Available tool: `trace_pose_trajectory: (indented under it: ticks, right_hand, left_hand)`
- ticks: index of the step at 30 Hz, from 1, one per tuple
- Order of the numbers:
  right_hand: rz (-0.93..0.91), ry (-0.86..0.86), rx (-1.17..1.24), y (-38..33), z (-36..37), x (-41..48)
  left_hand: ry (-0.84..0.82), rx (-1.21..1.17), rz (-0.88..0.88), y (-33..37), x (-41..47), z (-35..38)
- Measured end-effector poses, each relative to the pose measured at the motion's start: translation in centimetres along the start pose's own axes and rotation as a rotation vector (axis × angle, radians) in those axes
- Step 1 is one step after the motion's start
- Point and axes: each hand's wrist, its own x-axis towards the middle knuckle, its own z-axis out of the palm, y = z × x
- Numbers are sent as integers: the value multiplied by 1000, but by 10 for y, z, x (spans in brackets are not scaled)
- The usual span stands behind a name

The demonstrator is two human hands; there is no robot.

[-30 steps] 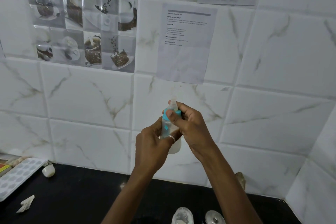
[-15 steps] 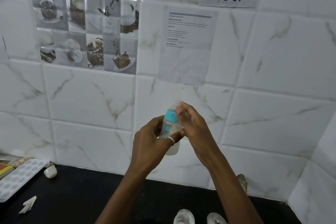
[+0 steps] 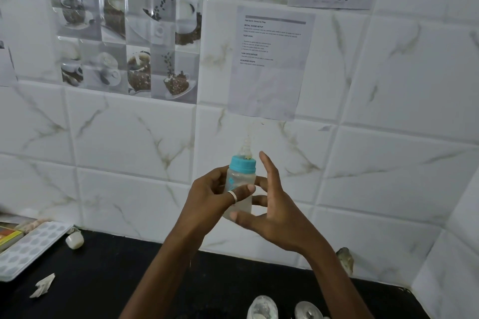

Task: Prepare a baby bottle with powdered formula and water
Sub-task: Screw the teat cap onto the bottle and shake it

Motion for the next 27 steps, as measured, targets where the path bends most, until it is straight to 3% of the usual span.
trace_pose_trajectory:
  ticks: [13, 27]
  right_hand:
    - [-35, 167, -42, 9, 18, 4]
    - [8, 300, 160, 24, 20, 3]
  left_hand:
    - [-80, 59, -34, -5, 1, 6]
    - [-116, -17, -76, -19, -2, 11]
